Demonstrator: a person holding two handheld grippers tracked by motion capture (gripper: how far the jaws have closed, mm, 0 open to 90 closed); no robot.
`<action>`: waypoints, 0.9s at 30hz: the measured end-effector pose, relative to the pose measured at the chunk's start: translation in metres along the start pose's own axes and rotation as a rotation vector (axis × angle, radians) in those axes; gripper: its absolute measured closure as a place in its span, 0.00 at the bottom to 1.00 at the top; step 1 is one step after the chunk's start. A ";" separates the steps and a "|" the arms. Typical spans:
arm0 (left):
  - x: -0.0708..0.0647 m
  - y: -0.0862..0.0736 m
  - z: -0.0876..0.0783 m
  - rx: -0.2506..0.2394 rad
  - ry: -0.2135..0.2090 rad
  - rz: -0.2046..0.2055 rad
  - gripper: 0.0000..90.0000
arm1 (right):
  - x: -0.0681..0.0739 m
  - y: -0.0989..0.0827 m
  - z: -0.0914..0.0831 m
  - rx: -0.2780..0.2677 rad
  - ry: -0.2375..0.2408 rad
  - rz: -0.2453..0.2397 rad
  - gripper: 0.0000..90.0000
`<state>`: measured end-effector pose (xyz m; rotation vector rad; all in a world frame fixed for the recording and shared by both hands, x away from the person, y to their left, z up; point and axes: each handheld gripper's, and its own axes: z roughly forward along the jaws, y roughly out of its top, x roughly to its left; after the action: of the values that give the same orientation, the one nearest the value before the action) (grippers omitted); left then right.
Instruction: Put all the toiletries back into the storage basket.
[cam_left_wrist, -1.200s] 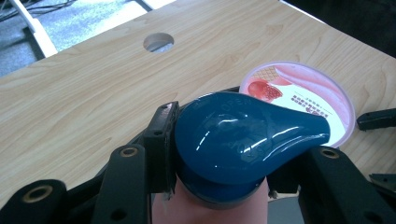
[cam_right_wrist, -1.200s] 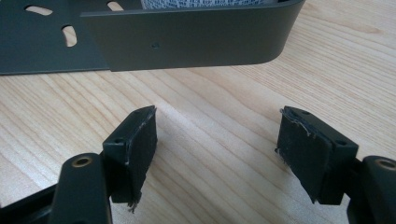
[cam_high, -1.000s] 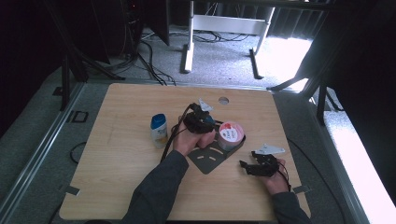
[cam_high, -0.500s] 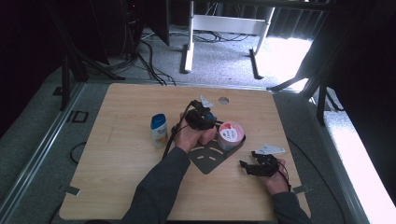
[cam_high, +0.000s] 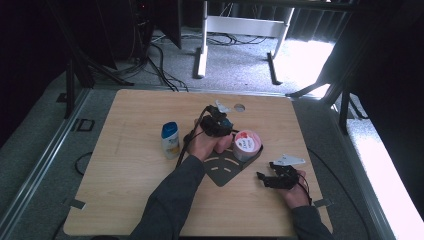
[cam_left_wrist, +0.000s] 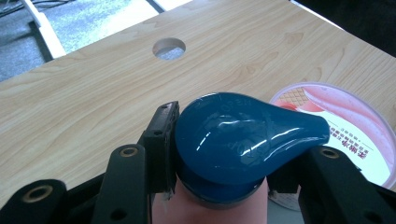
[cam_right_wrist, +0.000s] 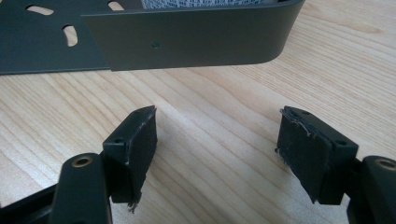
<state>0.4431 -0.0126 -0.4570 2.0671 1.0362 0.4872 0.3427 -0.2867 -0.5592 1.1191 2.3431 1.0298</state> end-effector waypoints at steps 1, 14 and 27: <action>0.000 0.000 0.000 0.000 0.000 0.000 0.59 | 0.000 0.000 0.000 0.000 0.000 0.001 0.31; 0.000 0.004 0.006 -0.016 0.010 -0.030 0.59 | 0.000 0.000 0.000 0.000 -0.001 0.000 0.31; -0.001 0.005 0.009 -0.027 0.009 -0.047 0.59 | 0.000 0.000 0.000 0.000 -0.001 0.000 0.31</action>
<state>0.4505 -0.0194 -0.4587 2.0146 1.0748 0.4841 0.3426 -0.2864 -0.5592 1.1198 2.3428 1.0290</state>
